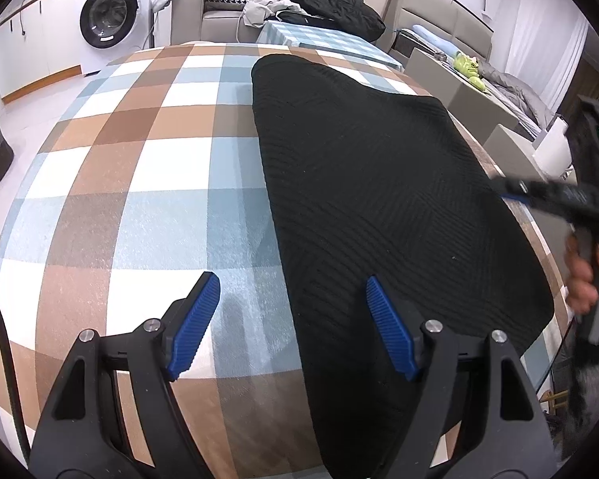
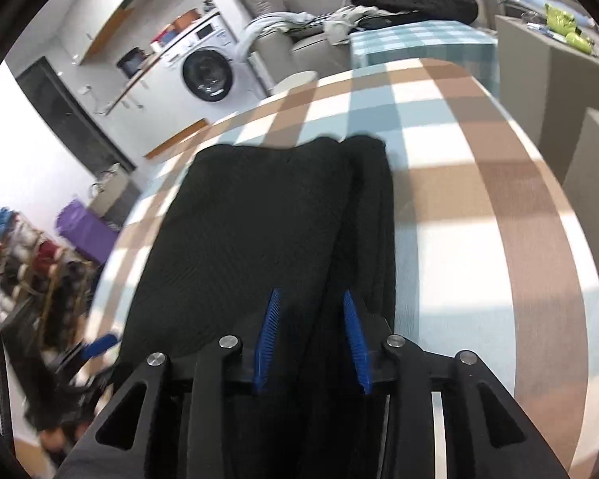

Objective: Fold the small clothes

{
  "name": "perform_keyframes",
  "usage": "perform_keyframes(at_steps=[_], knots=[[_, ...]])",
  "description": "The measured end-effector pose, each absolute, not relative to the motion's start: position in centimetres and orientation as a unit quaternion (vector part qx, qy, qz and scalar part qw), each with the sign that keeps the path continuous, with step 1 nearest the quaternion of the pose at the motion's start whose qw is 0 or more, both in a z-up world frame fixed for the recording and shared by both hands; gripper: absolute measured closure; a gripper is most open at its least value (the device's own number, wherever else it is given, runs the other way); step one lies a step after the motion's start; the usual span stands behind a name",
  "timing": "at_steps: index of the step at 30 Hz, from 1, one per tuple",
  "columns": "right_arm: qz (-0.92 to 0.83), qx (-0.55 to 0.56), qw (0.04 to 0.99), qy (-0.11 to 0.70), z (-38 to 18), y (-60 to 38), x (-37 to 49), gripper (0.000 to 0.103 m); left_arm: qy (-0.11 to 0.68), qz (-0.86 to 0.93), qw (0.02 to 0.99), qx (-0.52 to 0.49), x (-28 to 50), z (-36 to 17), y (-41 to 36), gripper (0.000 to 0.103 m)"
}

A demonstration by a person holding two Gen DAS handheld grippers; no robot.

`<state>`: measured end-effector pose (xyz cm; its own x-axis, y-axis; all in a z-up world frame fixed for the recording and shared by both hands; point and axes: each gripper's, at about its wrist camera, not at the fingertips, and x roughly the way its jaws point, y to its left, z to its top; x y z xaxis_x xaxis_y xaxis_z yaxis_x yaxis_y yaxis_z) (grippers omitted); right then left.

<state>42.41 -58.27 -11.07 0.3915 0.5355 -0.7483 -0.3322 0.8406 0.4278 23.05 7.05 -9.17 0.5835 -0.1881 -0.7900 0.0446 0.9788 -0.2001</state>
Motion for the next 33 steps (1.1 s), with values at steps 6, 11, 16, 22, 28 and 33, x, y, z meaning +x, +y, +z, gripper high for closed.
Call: perform_keyframes(at_steps=[6, 11, 16, 22, 28, 33], knots=[[0.272, 0.109, 0.827, 0.48, -11.6, -58.0, 39.8, 0.094, 0.451, -0.073, 0.886, -0.074, 22.9, -9.1, 6.3, 0.029], [0.254, 0.087, 0.84, 0.471, -10.9, -57.9, 39.2, 0.094, 0.448, -0.075, 0.888, -0.074, 22.5, -8.9, 6.3, 0.029], [0.253, 0.088, 0.833, 0.484, -11.8, -58.0, 38.9, 0.087, 0.453, -0.069, 0.885, -0.078, 22.0, -9.1, 6.7, 0.029], [0.306, 0.106, 0.806, 0.495, -11.7, -59.3, 35.5, 0.081, 0.457, -0.087, 0.882, -0.074, 20.2, -9.0, 6.1, 0.029], [0.327, 0.063, 0.809, 0.485, -12.0, -59.5, 32.3, 0.083, 0.458, -0.134, 0.878, -0.041, 17.5, -9.1, 3.6, 0.029], [0.322, 0.025, 0.824, 0.465, -10.9, -59.1, 31.7, 0.096, 0.463, -0.134, 0.876, -0.023, 17.0, -9.4, 2.7, 0.029]])
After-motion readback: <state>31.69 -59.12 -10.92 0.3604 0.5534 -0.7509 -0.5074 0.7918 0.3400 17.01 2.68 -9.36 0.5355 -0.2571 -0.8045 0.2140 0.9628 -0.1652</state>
